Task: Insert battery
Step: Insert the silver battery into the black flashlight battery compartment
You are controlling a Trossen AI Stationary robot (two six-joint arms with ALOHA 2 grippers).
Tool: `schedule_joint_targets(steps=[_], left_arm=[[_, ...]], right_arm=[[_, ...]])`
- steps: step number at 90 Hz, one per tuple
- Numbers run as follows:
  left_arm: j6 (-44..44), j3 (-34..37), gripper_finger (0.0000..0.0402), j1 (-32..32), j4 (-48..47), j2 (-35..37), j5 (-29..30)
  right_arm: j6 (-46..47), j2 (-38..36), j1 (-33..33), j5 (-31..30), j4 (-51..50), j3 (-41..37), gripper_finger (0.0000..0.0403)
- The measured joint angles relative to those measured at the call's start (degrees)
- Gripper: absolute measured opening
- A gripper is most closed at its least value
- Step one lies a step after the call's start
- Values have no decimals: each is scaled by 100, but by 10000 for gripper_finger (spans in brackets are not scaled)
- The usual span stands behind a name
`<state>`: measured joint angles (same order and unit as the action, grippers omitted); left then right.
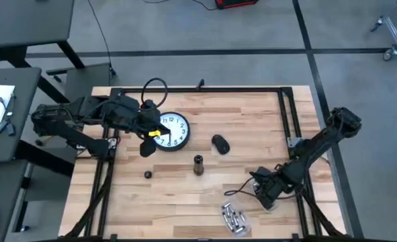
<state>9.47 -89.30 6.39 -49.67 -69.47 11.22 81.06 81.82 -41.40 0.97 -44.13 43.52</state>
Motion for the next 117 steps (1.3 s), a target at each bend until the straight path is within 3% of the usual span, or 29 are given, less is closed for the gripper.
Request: schedule_joint_targets(steps=[64, 81, 117], left_arm=[[-148, 0, 0, 0, -28, 0, -2], [-192, 1, 0, -2, -11, 0, -2], [-210, 0, 0, -2, 11, 0, -2]], right_arm=[[315, 2, 262, 216, -53, -18, 108], [315, 4, 324, 222, 493, -172, 108], [439, -7, 318, 522, 689, -384, 108]])
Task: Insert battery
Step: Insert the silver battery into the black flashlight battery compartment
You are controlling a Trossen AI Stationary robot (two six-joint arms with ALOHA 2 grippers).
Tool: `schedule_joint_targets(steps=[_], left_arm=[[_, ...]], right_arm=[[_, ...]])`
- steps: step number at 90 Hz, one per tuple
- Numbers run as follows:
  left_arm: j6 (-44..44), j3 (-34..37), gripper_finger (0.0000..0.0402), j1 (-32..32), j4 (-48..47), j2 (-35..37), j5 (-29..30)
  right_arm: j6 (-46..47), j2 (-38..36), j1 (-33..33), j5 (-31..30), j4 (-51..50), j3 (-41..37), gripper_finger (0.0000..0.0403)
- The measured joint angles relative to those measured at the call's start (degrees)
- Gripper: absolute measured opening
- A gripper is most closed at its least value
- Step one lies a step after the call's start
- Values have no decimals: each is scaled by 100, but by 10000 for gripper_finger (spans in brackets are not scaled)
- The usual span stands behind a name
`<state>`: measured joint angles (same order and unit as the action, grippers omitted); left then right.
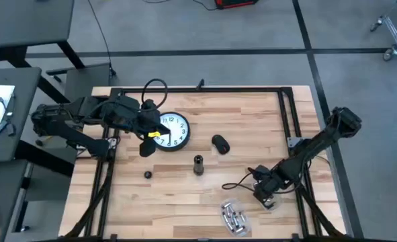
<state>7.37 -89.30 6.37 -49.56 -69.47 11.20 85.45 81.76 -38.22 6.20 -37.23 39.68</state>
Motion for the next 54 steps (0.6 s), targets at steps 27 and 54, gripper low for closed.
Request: schedule_joint_targets(steps=[27, 54], left_arm=[[-50, 0, 0, 2, 31, 0, 0], [-70, 1, 0, 0, 61, 0, 0]], right_arm=[[206, 9, 6, 421, 46, -299, 101], [397, 2, 3, 610, 75, -359, 95]])
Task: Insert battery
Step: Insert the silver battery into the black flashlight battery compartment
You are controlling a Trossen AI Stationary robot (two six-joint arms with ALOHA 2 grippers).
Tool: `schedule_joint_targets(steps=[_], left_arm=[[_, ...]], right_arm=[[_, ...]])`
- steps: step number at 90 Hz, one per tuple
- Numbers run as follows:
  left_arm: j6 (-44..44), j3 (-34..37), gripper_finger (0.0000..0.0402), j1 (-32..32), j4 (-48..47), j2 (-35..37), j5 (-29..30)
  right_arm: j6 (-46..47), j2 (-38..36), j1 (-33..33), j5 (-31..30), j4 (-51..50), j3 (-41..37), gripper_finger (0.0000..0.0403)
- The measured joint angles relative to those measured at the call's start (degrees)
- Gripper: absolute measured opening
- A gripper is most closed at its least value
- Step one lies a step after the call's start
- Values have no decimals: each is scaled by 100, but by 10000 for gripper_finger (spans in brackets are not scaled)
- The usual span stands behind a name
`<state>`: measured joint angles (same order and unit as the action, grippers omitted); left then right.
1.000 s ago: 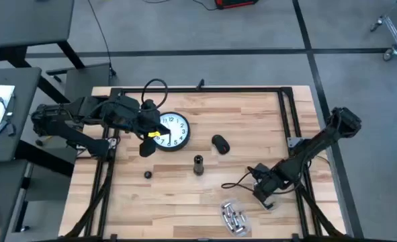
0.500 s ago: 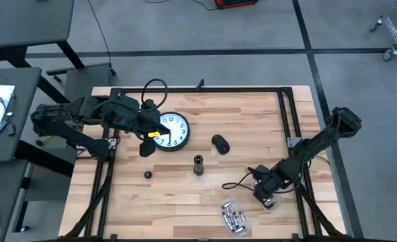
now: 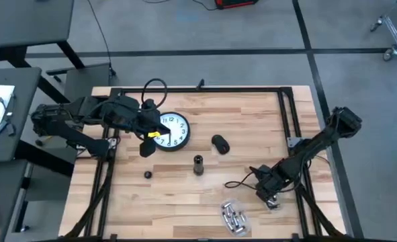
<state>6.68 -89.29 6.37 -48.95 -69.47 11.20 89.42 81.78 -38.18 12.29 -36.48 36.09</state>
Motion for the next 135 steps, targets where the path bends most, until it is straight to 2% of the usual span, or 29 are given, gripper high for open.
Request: schedule_joint_targets(steps=[14, 33, 48, 70, 83, 90, 100, 109, 124, 135], left_arm=[[0, 0, 0, 1, -2, 0, 0], [-2, 0, 0, 1, -4, 0, 0], [-2, 0, 0, 1, -4, 0, 0], [-2, -1, 0, 0, -6, 0, 0], [-2, -1, 0, 2, -3, 0, 0], [-4, -1, 0, 2, 0, 0, 0], [-4, 0, 0, 2, -4, 0, 0], [2, -1, 0, 2, -7, 0, 0], [-2, -1, 0, 2, -7, 0, -1], [-37, 0, 0, 2, -7, 0, -2]], right_arm=[[308, -4, 7, 92, 156, -94, 83], [229, -2, 3, 186, 275, -97, 15], [62, -39, 1, 125, 211, -54, 15], [-297, -390, 3, -341, -401, 472, 3], [-257, -690, 1, -537, -693, 650, 2], [134, -767, 3, -474, -699, 643, 0], [988, -789, -119, -171, -416, 643, 12], [1616, -649, -375, -111, 141, 646, 44], [2254, -201, -734, -114, 383, 650, 112], [2551, 114, -886, -111, 368, 650, 136]])
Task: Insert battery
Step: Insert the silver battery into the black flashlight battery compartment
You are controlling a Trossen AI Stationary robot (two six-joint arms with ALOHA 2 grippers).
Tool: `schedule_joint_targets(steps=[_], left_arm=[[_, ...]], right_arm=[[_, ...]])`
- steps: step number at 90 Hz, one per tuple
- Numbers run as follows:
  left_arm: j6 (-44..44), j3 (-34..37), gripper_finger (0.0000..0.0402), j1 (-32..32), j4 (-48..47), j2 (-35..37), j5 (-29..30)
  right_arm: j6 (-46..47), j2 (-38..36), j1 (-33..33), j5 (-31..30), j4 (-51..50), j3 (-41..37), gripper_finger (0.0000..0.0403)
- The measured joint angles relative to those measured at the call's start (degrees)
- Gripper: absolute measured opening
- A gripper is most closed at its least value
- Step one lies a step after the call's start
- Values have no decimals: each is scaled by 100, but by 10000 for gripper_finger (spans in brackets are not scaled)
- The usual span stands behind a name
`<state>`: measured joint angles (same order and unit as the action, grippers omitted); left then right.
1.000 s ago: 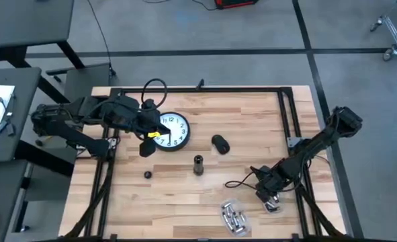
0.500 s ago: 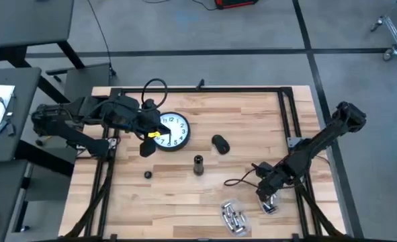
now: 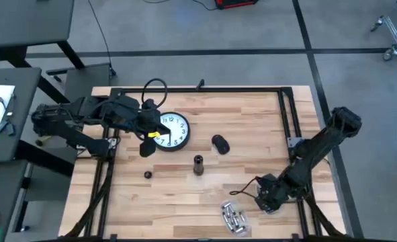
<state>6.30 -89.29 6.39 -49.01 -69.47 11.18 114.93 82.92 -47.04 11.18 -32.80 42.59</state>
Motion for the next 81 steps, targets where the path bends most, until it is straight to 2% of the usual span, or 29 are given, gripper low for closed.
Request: schedule_joint_targets(steps=[16, 39, 47, 60, 74, 81], left_arm=[[-48, 0, 0, 0, 1, 0, 0], [-47, 0, 0, 0, 2, 0, 0], [-24, 2, 0, 0, 2, 0, -1], [-19, 0, 0, 0, 0, 0, 0], [-18, -1, 0, 0, 0, 0, -2], [-17, 1, 0, 0, 0, 0, -2]], right_arm=[[61, 390, -51, -13, -128, 0, 135], [23, 877, 30, -12, -136, 39, 111], [-157, 940, 26, -26, -106, 45, 91], [-249, 927, 13, -210, -97, 48, 27], [-386, 641, -30, -377, -232, 45, 25], [-453, 371, -101, -724, -803, 170, 25]])
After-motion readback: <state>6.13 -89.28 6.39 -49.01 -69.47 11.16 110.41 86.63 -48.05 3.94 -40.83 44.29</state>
